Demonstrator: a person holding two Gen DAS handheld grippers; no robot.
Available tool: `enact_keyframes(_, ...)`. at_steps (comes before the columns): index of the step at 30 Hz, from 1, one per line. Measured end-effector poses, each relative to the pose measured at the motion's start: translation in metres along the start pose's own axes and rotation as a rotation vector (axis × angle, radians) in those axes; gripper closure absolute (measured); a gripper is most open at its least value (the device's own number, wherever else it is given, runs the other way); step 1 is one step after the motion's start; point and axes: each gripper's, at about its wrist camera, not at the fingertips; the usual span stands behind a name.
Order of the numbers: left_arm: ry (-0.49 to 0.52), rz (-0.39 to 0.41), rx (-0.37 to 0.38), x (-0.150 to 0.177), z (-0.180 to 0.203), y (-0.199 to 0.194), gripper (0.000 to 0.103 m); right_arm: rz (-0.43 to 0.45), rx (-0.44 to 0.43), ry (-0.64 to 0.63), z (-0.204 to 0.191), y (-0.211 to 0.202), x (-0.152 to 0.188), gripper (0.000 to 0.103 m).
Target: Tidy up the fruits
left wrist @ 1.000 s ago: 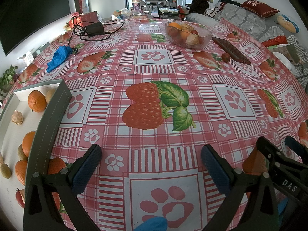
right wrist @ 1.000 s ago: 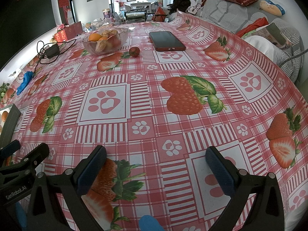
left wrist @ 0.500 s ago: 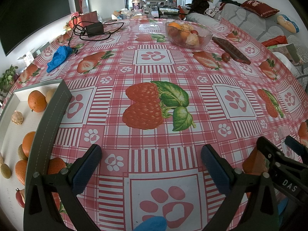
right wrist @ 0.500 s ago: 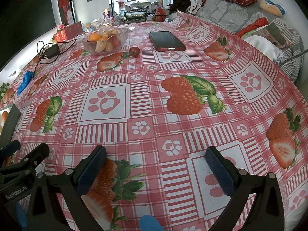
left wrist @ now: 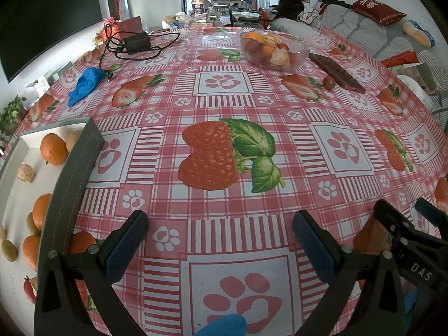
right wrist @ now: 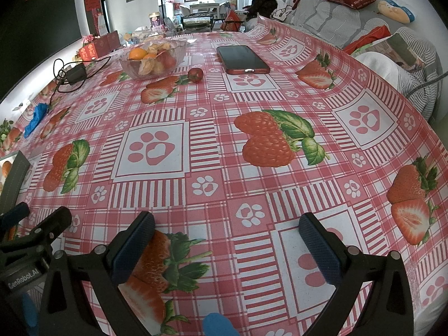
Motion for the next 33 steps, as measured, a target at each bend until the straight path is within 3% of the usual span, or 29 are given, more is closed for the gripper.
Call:
enact_keyframes(5,-0.009,-0.03,-0.046,-0.001,-0.006,-0.016,0.0,-0.041,-0.002,-0.01,0.002,0.002,-0.003,0.0)
enact_keyframes(8,0.026,0.072,-0.034,-0.003,-0.013,-0.061,0.0,-0.183,-0.045,0.001,0.003,0.0,-0.012,0.0)
enact_keyframes(11,0.029,0.14,-0.019,-0.008,-0.033,-0.104,0.0,-0.163,-0.12,-0.03,-0.012,-0.024,-0.021,0.0)
enact_keyframes(14,-0.007,0.145,-0.009,-0.014,-0.067,-0.13,0.0,-0.113,-0.167,-0.146,-0.046,-0.055,-0.038,0.0)
enact_keyframes(18,-0.097,0.14,-0.022,-0.021,-0.129,-0.154,0.0,-0.074,-0.294,-0.263,-0.103,-0.087,-0.062,0.0)
enact_keyframes(24,-0.214,0.191,-0.119,-0.021,-0.215,-0.186,0.0,-0.112,-0.498,-0.304,-0.175,-0.1,-0.078,0.0)
enact_keyframes(27,-0.255,0.135,-0.17,-0.02,-0.247,-0.188,0.0,-0.128,-0.541,-0.348,-0.21,-0.103,-0.085,0.0)
enact_keyframes(33,-0.254,0.021,-0.265,-0.006,-0.27,-0.167,0.0,-0.18,-0.52,-0.482,-0.265,-0.102,-0.085,0.0)
Point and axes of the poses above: each gripper's, at about its wrist camera, not at the fingertips, and y roughly the way its jaws point, z to its right, x to its underside, and after that the axes turned 12 degrees about -y, right-handed
